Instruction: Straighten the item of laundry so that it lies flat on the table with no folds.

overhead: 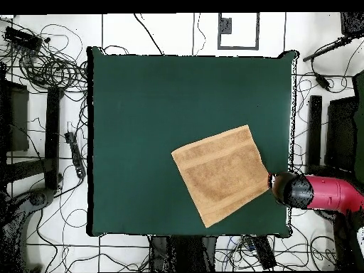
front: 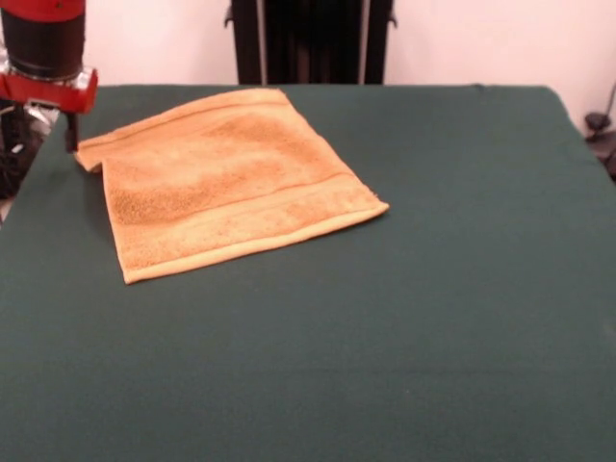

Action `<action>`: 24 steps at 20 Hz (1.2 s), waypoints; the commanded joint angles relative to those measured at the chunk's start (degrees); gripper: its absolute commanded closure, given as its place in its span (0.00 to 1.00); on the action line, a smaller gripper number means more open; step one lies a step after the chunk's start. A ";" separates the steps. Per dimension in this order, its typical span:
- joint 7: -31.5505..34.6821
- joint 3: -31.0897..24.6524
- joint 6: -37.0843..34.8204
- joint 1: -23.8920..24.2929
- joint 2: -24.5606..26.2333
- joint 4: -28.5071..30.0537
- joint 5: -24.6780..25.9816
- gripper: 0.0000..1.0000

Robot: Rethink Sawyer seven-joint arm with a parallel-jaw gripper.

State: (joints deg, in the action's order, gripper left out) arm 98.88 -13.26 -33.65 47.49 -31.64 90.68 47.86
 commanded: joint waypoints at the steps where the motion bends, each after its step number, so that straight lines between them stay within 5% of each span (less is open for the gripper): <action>1: 2.79 -4.88 2.39 -3.13 9.28 -6.46 -3.35 0.00; 10: 9.99 -5.00 7.52 -8.80 16.53 -11.61 -7.63 0.00; 24: 12.76 -1.34 9.69 -12.11 18.35 -13.94 -11.59 0.00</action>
State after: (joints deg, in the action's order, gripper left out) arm 98.87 -6.81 -36.41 39.99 -23.48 80.09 41.34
